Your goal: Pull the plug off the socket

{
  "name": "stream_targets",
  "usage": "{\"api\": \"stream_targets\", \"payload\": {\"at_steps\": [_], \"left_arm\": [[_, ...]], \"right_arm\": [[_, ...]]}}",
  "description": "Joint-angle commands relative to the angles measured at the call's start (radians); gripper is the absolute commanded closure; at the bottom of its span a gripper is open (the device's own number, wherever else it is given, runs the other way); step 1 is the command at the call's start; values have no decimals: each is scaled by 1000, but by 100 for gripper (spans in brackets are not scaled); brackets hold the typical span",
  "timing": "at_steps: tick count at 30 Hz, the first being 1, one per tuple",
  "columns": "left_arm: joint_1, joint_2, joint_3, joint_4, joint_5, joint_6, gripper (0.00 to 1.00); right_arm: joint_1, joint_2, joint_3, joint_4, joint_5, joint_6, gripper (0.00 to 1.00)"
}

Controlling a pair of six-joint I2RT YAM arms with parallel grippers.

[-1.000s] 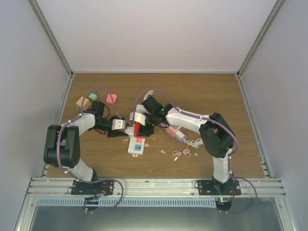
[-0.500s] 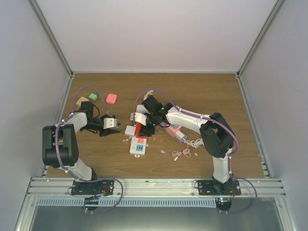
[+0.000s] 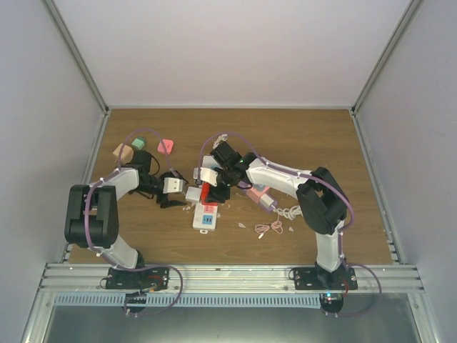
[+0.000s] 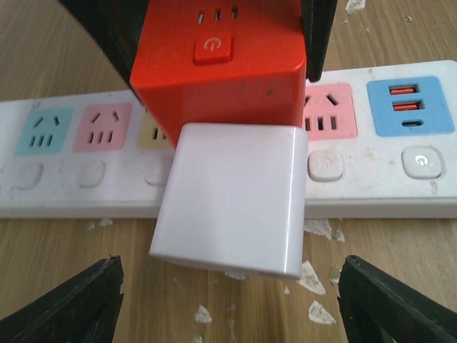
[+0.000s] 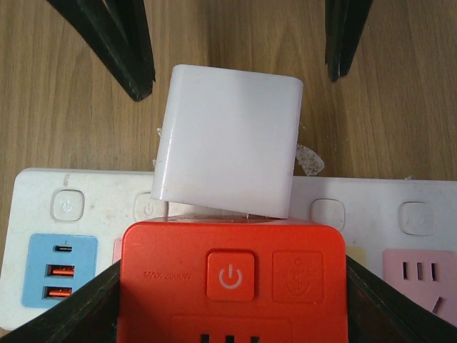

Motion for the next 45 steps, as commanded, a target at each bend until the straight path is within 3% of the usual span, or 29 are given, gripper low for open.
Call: {"api": "stream_targets", "payload": {"at_steps": [1, 8, 13, 18, 22, 33, 45], "left_arm": [[-52, -7, -8, 75, -16, -49, 18], [-107, 2, 1, 70, -29, -70, 29], [-108, 14, -7, 91, -73, -69, 30], [-101, 7, -12, 94, -71, -69, 51], [-74, -2, -17, 89, -61, -67, 61], [99, 1, -3, 6, -53, 15, 67], [202, -25, 11, -42, -111, 108, 70]], "right_arm": [[7, 25, -7, -103, -12, -11, 93], [7, 24, -5, -106, -15, -10, 93], [8, 16, -8, -108, -13, -10, 93], [7, 16, -11, -109, -10, -10, 93], [7, 19, -17, -108, -10, -9, 94], [7, 37, -17, -122, -12, 2, 94], [7, 40, -10, -142, -1, 11, 96]]}}
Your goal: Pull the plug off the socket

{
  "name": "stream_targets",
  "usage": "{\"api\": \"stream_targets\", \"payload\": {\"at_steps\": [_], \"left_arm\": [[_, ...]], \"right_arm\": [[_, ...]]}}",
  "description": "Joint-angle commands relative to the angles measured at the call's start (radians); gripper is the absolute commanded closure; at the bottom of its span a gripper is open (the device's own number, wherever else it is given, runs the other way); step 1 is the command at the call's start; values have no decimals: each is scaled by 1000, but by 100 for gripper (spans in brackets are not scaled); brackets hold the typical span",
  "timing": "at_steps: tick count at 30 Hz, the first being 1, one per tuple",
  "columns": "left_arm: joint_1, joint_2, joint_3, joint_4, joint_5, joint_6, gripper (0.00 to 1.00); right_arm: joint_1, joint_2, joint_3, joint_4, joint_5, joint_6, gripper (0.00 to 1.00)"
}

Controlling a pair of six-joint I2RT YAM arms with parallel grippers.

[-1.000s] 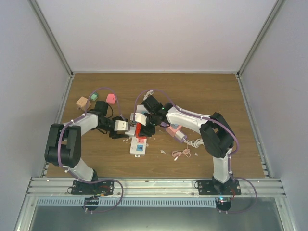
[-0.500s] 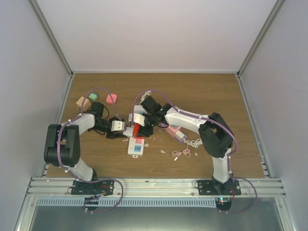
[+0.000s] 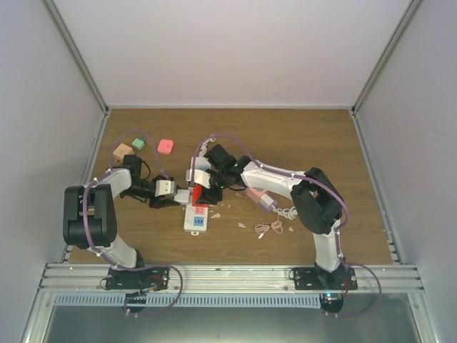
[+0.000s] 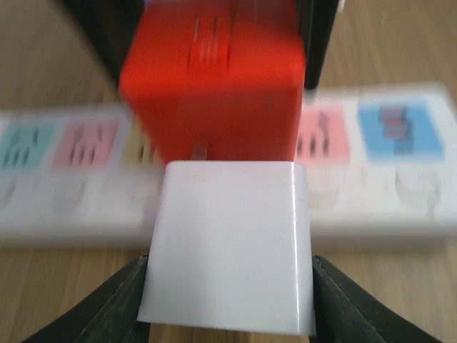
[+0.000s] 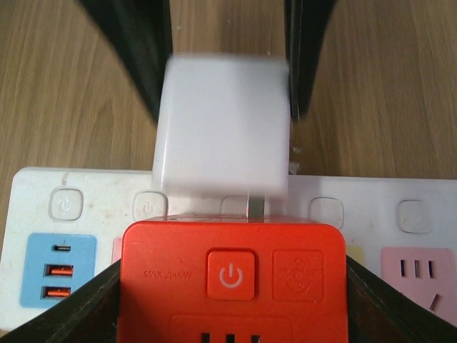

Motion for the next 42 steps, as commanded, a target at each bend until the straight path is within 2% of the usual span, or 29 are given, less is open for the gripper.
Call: {"api": "stream_targets", "payload": {"at_steps": [1, 9, 15, 19, 23, 26, 42], "left_arm": [[115, -29, 27, 54, -146, 26, 71], [180, 18, 123, -11, -110, 49, 72], [195, 31, 155, 70, -57, -116, 71], [194, 42, 175, 173, -69, -309, 70], [193, 68, 210, 256, -126, -508, 69], [193, 95, 225, 309, -196, -605, 68], [145, 246, 268, 426, -436, -788, 64]], "right_arm": [[-25, 7, -18, -246, 44, 7, 97], [-25, -6, -25, -268, 41, 17, 97], [-25, -11, -27, -260, 40, 25, 95], [-25, -15, -30, -247, 41, 27, 93], [-25, -12, -24, -236, 46, 31, 92], [-25, -8, -18, -233, 45, 34, 91], [-25, -4, -6, -225, 44, 39, 90]]}}
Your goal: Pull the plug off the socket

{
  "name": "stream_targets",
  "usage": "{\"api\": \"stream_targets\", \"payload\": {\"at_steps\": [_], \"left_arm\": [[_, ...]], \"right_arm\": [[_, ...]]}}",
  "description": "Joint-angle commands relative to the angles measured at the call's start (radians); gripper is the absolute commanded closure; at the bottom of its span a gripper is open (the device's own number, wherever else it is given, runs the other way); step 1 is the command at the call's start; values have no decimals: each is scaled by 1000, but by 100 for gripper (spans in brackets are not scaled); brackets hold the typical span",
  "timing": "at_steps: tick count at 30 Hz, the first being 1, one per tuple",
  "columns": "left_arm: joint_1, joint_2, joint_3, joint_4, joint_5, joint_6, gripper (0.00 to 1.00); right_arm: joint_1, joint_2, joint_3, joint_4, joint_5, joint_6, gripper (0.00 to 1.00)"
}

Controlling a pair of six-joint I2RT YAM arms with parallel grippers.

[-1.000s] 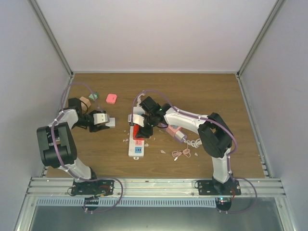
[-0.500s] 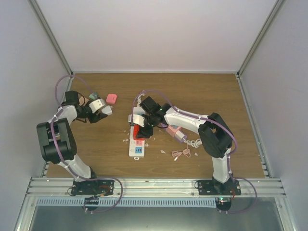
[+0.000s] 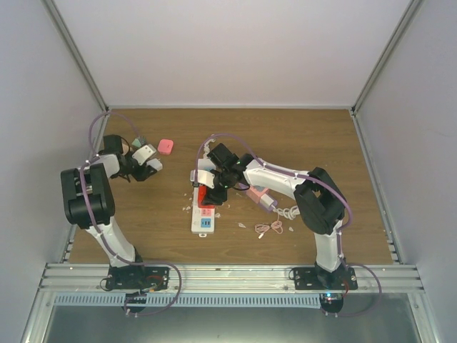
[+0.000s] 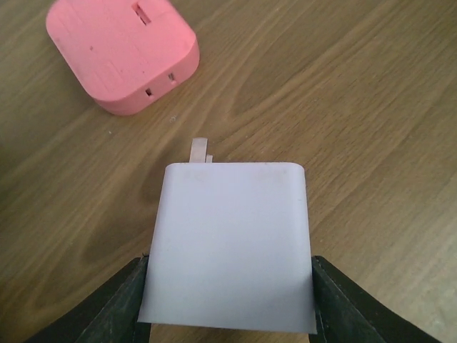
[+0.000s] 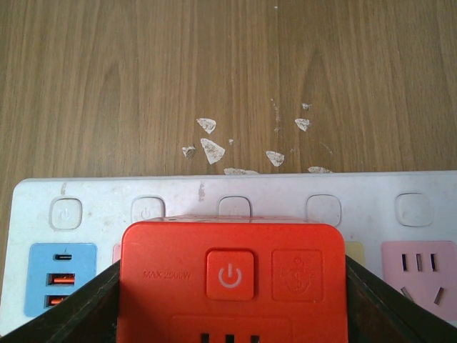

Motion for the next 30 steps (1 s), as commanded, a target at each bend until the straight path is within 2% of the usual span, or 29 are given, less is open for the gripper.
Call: {"api": "stream_targets", "payload": {"at_steps": [1, 12, 20, 24, 30], "left_arm": [[-24, 47, 43, 67, -63, -74, 63], [-76, 95, 68, 58, -93, -101, 52], [-92, 89, 82, 4, -77, -102, 25], [-95, 33, 77, -45, -11, -62, 12], [-149, -43, 63, -163, 64, -64, 9]], "right_arm": [[-10, 15, -9, -123, 35, 43, 90], [-10, 13, -9, -126, 35, 42, 90], [-10, 12, -9, -126, 32, 42, 90], [-9, 11, -9, -126, 34, 40, 90], [-10, 10, -12, -116, 42, 34, 90]]}}
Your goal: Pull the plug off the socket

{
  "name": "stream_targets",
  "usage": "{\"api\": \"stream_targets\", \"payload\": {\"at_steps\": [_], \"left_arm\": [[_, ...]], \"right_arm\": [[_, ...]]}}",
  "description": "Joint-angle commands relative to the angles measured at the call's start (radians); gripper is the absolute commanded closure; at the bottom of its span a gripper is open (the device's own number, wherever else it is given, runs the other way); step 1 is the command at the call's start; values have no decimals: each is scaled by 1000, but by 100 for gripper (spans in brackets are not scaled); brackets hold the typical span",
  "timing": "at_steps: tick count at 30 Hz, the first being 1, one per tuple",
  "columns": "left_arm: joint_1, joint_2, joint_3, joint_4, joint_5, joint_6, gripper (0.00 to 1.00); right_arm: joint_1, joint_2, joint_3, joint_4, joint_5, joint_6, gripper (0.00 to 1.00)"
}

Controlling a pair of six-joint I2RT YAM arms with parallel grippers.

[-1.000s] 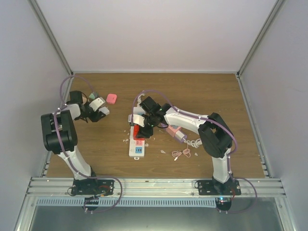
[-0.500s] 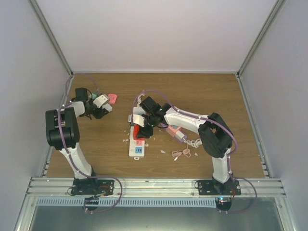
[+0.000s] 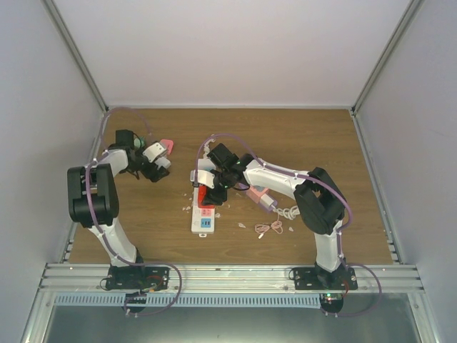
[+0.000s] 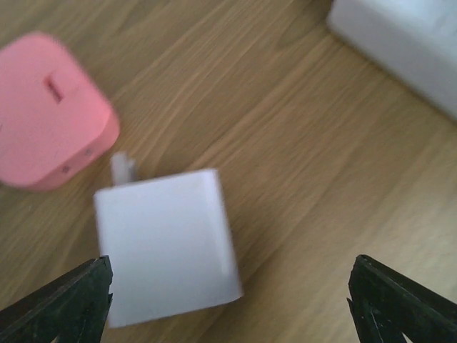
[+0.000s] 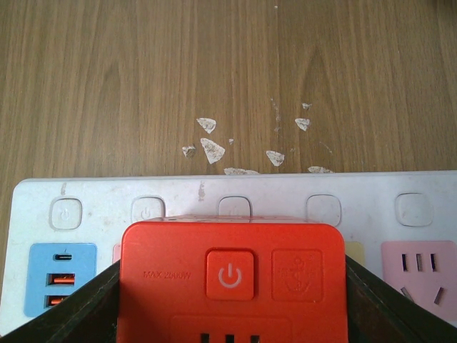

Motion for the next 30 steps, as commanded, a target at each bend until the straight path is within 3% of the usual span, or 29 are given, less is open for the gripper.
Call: {"api": "stream_targets", "payload": {"at_steps": [1, 5, 13, 20, 30], "left_arm": [[-64, -78, -2, -102, 93, -3, 9], [-118, -88, -13, -152, 142, -60, 1], [-247, -77, -70, -99, 160, -232, 1], [-316, -40, -87, -65, 149, -292, 1], [-364, -19, -143, -31, -61, -285, 4]], "right_arm": [[-10, 10, -13, -115, 44, 33, 90], [-10, 8, -11, -111, 46, 29, 90], [-10, 9, -10, -103, 41, 29, 90], [-10, 8, -5, -103, 28, 31, 90], [-10, -9, -4, -88, 20, 32, 90]]}}
